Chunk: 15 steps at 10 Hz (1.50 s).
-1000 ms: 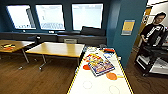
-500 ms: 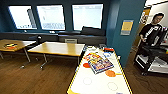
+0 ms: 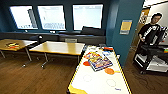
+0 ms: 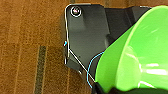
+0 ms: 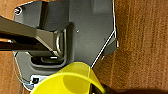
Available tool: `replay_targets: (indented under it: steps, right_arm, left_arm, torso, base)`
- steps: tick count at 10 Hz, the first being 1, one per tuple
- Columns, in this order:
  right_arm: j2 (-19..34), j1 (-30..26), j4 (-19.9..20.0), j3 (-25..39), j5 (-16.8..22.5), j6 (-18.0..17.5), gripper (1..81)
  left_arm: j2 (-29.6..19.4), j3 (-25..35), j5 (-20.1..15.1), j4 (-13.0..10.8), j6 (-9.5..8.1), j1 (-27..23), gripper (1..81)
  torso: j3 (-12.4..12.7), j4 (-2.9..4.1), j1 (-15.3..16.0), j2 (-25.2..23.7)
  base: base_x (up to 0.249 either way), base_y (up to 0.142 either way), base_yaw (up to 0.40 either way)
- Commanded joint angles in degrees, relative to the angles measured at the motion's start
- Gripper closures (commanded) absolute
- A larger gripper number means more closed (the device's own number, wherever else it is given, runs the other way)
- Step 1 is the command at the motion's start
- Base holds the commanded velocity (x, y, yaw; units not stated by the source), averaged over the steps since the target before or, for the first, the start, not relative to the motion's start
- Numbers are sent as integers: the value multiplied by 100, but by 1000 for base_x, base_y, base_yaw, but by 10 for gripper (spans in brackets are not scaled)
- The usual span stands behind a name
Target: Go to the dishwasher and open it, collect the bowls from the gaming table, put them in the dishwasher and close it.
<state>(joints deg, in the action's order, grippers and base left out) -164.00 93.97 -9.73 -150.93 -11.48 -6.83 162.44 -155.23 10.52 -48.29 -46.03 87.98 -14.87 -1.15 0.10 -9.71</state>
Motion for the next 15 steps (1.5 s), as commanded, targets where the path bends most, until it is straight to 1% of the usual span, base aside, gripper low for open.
replay_targets:
  steps: [1, 3, 4, 6, 10, 13, 14, 15]
  right_arm:
    - [111, -153, -64, -49, 296, 15, 811]
    - [67, -163, -64, -49, 296, 15, 811]
    - [49, -180, -73, -49, 296, 15, 811]
    - [49, -207, -82, -49, 296, 15, 811]
    - [84, -233, -73, -120, 305, 15, 811]
    - [295, -233, -29, -392, 305, -3, 811]
    - [365, -233, -20, -366, 305, -12, 811]
    - [322, -233, -20, -313, 305, -12, 811]
  left_arm:
    - [-54, -121, -217, -84, 42, -180, 811]
    - [184, -341, -217, -84, 42, -180, 811]
    - [385, -612, -225, -110, 50, -180, 811]
    - [606, -930, -217, -155, 50, -180, 811]
    - [606, -947, -217, -155, 42, -180, 811]
    - [492, -947, -217, -155, 33, -180, 811]
    - [491, -947, -217, -155, 33, -180, 811]
    - [500, -947, -225, -154, 33, -172, 811]
  torso:
    - [0, 0, 0, 0]
    - [0, 0, 0, 0]
    - [0, 0, -2, 0]
    - [0, 0, -2, 0]
    - [0, 0, 0, 0]
    - [0, 0, -2, 0]
    - [0, 0, -2, 0]
    - [0, 0, -2, 0]
  base:
    - [-112, 0, 0]
    - [-112, 0, 0]
    - [-112, 0, 0]
    - [-112, 0, 0]
    - [-112, 0, 0]
    - [-112, 0, 0]
    - [-112, 0, 0]
    - [-112, 0, 0]
